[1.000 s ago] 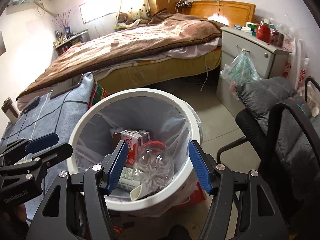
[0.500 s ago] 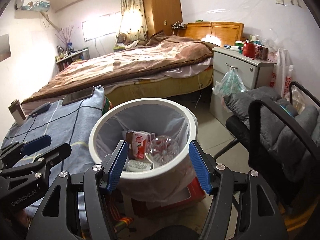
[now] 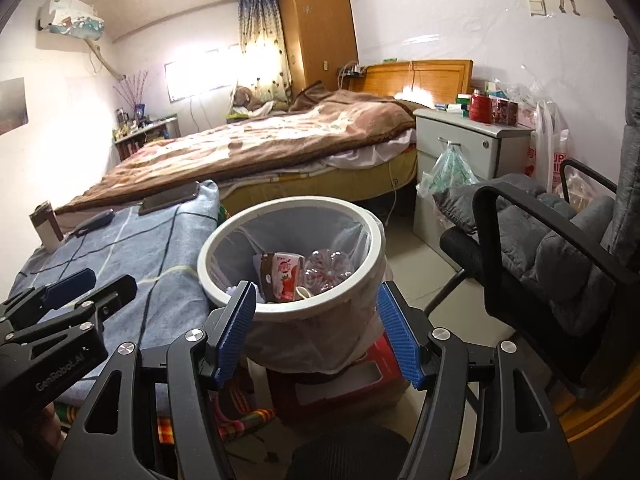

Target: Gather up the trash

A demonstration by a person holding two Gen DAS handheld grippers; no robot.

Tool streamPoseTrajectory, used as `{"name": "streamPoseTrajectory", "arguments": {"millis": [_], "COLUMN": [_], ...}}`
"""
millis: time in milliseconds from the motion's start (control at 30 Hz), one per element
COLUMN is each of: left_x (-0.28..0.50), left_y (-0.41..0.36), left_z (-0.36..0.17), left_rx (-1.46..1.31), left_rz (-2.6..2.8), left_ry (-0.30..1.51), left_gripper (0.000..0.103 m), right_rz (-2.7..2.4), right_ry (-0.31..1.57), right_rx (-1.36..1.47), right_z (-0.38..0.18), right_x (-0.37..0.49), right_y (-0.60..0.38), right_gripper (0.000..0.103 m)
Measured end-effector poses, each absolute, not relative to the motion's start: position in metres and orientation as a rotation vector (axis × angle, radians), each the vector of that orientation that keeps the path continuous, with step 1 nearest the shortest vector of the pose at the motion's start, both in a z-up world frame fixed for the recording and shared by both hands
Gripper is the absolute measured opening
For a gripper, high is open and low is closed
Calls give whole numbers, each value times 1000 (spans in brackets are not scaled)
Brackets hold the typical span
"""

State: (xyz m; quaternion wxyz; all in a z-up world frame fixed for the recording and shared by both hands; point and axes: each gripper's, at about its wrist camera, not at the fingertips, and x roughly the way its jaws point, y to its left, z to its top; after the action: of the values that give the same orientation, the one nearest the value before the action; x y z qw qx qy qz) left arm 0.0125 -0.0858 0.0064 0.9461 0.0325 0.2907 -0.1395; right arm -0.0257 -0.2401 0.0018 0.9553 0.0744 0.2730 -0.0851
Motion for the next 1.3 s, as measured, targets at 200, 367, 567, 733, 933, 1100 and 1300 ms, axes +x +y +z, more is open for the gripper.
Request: {"name": "streamPoseTrajectory", "arguments": {"millis": [200,367,567,733,933,1100,1300], "left_x": [3,1,1,1,1,2,1], "left_y": [-82,-80,-77,-76,-77,-77,-77], "left_z": [6,7,7,8,8,7,7], "left_rx": [62,62,59,58,59,60,57], "left_rz": [-281,-270,-251,-250,-252,-251,-249], "left_ry": [576,571,571,572,574,574,575], "left_gripper": [60,60,60,61,61,64,64], "right_rz": [-154,-155,-154,-153,-154,-154,-155], "right_ry": [544,543,543,548,548,544,542], "right_rx": [150,152,152,151,152,153,152], "right_z": [0,-1,-2,-2,-1,-1,-1], "right_x": [-29,-31,-32,-31,-31,-32,-32], "right_y": [-235,-234,-232,-231,-231,-231,-230], "right_gripper": [65,65,65,65,65,65,65]}}
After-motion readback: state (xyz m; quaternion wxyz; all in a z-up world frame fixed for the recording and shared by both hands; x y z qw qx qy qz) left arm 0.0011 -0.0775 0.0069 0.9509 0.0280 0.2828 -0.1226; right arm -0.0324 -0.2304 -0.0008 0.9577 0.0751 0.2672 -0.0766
